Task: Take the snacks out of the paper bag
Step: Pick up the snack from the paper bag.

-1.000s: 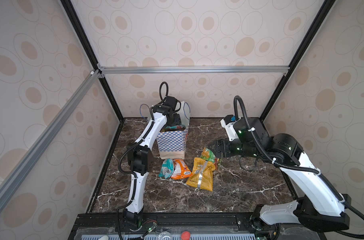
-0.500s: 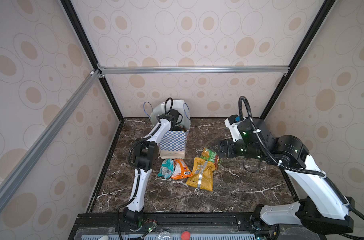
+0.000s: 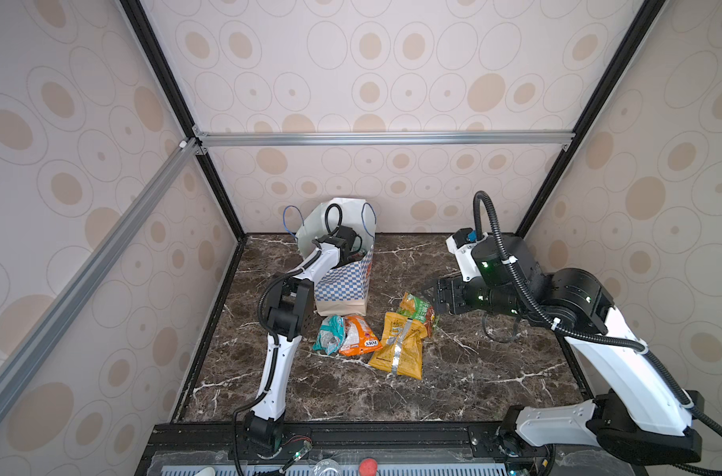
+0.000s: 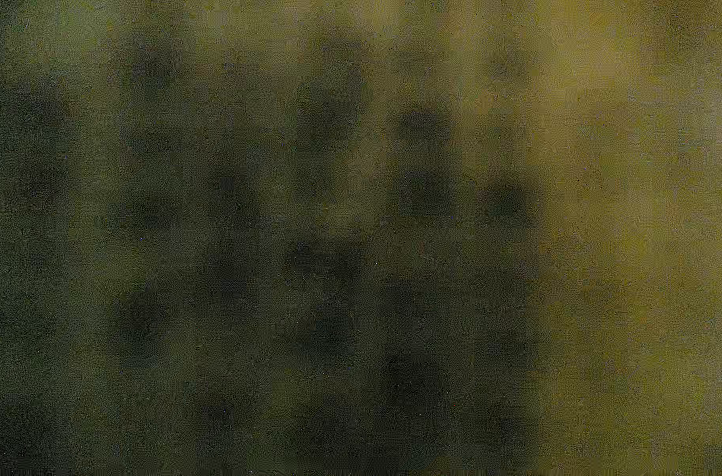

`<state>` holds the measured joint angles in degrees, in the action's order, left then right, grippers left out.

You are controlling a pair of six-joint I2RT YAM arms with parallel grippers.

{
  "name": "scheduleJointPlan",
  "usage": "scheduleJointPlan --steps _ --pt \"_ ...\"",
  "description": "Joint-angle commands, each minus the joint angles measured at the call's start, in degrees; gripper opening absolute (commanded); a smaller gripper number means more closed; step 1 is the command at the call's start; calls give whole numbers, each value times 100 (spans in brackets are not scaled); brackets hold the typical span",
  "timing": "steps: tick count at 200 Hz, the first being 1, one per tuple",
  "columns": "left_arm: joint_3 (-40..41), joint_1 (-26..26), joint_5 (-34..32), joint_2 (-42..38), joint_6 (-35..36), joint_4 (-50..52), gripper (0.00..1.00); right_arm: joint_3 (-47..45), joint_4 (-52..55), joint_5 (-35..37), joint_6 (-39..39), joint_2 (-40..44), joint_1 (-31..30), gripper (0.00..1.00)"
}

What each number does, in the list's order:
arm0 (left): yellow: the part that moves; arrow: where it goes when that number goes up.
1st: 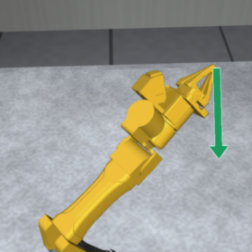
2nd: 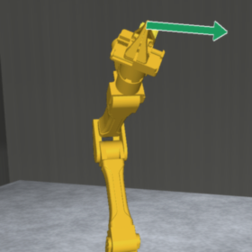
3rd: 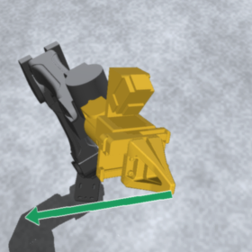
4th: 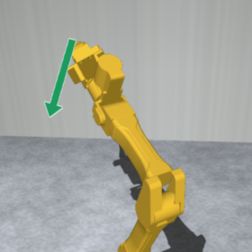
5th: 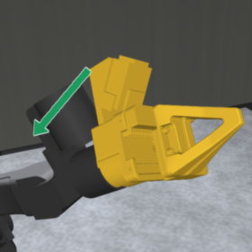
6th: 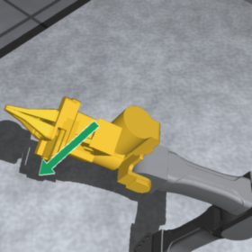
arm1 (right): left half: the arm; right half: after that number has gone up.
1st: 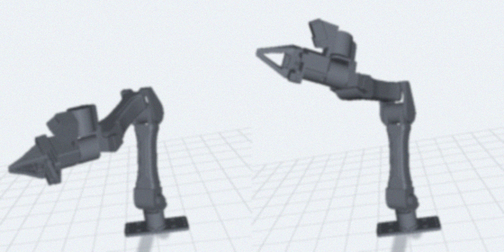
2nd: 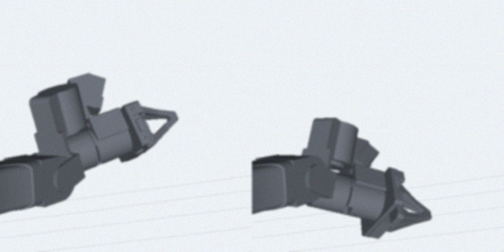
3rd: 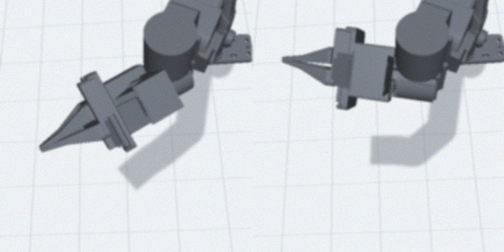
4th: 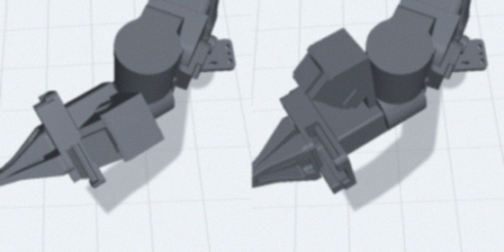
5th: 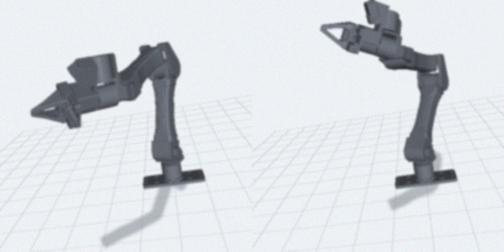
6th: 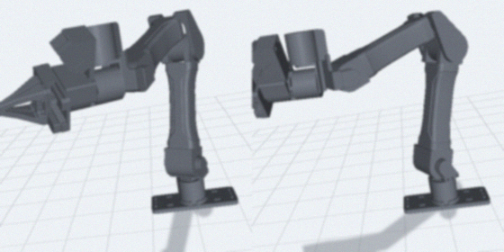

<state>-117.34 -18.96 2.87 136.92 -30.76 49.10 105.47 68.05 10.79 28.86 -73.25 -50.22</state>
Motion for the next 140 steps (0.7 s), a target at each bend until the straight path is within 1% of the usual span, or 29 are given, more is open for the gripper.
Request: scheduleJointPlan --steps 1,33,62,99,125,140 --pt "433 48 87 439 175 122 72 68 129 63 1 73 -45 87" --pt "483 37 117 310 220 81 51 77 112 55 11 57 -49 87" --pt "134 42 165 320 311 264 32 105 78 -6 31 4 -48 86" --pt "-354 42 163 266 386 529 10 114 -2 -70 23 -48 -49 86" --pt "-785 45 126 201 404 739 0 132 0 -112 17 -92 -45 86" --pt "-1046 45 100 177 395 879 0 110 -18 -127 40 -93 -45 86"
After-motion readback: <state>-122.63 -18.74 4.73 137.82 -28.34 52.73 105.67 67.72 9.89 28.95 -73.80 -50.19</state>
